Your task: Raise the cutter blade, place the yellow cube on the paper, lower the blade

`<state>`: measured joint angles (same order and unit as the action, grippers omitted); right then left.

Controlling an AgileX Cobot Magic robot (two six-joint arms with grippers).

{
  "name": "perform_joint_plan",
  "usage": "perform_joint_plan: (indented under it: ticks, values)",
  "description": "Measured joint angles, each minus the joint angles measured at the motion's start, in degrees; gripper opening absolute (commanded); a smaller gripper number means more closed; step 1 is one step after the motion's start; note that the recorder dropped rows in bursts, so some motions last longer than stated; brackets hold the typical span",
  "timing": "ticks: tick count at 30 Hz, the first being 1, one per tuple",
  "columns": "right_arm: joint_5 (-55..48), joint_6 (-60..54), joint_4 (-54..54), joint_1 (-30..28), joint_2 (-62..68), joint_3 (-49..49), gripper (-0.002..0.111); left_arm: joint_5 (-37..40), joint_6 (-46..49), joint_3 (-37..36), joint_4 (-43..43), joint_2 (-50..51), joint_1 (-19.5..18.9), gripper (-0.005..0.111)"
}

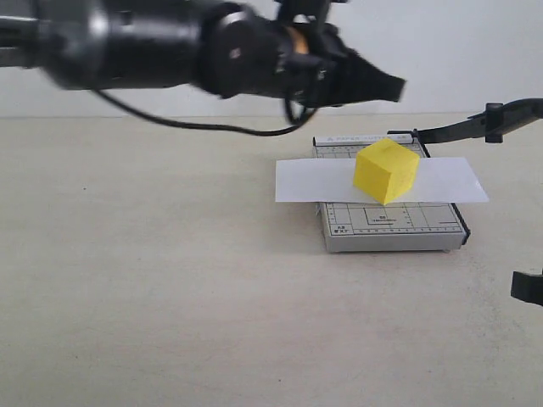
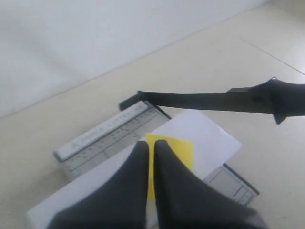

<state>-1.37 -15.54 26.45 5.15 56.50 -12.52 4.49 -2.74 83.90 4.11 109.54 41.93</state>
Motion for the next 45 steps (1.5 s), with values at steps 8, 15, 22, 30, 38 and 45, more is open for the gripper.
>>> perform_joint_plan:
  ticks: [8, 15, 22, 30, 38, 45]
  values:
    - [-0.36, 0.00, 0.00, 0.00, 0.00, 0.00, 0.000, -13.88, 7.58, -25.14, 2.57, -23.87, -16.75, 0.005]
    - [-0.12, 0.00, 0.00, 0.00, 0.00, 0.00, 0.000, -11.75, 9.93, -32.18, 4.82, -44.83, -33.23, 0.005]
    - [1.37, 0.00, 0.00, 0.00, 0.00, 0.00, 0.000, -1.84, 12.02, -43.63, 5.02, -62.51, -39.81, 0.005]
    - [3.70, -0.26, 0.00, 0.00, 0.00, 0.00, 0.000, -1.71, 6.03, -65.12, 5.36, -84.44, -39.93, 0.005]
    - [2.79, 0.06, 0.00, 0.00, -0.12, -0.49, 0.000, 1.13, 0.69, -80.28, 4.27, -97.91, -39.93, 0.005]
    - [-2.83, -6.64, 0.00, 0.00, -4.74, -13.35, 0.000, 3.53, 0.82, -83.70, 2.55, -99.39, -39.93, 0.005]
